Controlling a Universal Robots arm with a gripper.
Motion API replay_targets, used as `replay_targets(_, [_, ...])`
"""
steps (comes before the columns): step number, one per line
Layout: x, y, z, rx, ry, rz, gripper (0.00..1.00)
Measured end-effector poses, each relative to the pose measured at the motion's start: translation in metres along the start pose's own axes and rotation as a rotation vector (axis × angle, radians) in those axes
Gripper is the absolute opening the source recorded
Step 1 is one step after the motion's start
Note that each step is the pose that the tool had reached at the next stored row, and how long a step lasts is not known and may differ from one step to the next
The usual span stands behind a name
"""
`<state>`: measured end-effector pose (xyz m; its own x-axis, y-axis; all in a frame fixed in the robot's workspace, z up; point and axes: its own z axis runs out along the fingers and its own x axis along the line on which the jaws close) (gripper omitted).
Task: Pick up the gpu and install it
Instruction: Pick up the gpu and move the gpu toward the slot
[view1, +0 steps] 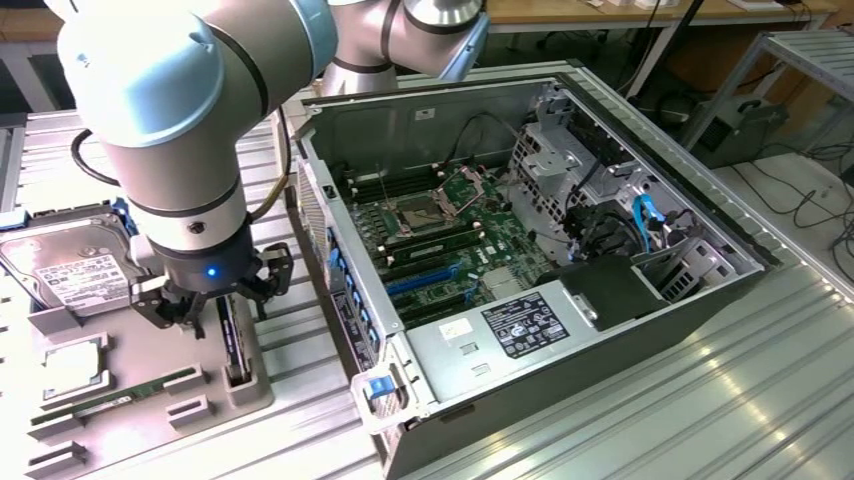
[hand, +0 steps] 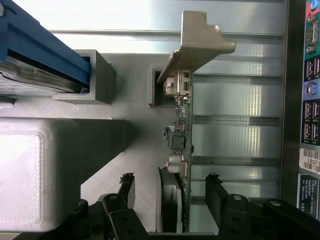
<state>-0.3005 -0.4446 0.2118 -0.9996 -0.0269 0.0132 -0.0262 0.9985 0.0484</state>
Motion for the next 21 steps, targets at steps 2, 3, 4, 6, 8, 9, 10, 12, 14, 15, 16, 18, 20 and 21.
replay_targets(2, [0.0, 0.0, 0.0, 0.0, -0.0001, 0.0, 0.67])
replay_targets(3, [0.0, 0.0, 0.0, -0.0001, 0.0, 0.0, 0.67])
replay_targets(4, [0.0, -0.0001, 0.0001, -0.0001, -0.0001, 0.0, 0.59])
replay_targets(6, [0.0001, -0.0006, 0.0001, -0.0001, -0.0002, 0.0, 0.59])
replay_targets(8, [0.0001, -0.0006, 0.0001, -0.0001, -0.0001, 0.0, 0.58])
replay_targets(9, [0.0001, -0.0007, 0.0, 0.0, 0.0, 0.0, 0.51])
replay_targets(10, [0.0001, -0.0009, 0.0001, 0.0, 0.0, 0.0, 0.51])
replay_targets(12, [0.0001, -0.001, 0.0001, -0.0001, -0.0001, 0.0, 0.44])
replay_targets(14, [0.0001, -0.0012, 0.0001, 0.0, 0.0, 0.0, 0.35])
replay_targets(15, [0.0001, -0.0016, 0.0001, 0.0, 0.0, 0.0, 0.35])
replay_targets(16, [0.0001, -0.0028, 0.0001, -0.0001, -0.0001, 0.0, 0.35])
replay_targets(18, [0.0001, -0.0046, 0.0, -0.0001, -0.0001, 0.0, 0.35])
replay_targets(20, [0.0003, -0.0058, -0.0001, 0.0, 0.0, 0.0, 0.35])
replay_targets(21, [0.0002, -0.0062, 0.0, -0.0001, -0.0001, 0.0, 0.35])
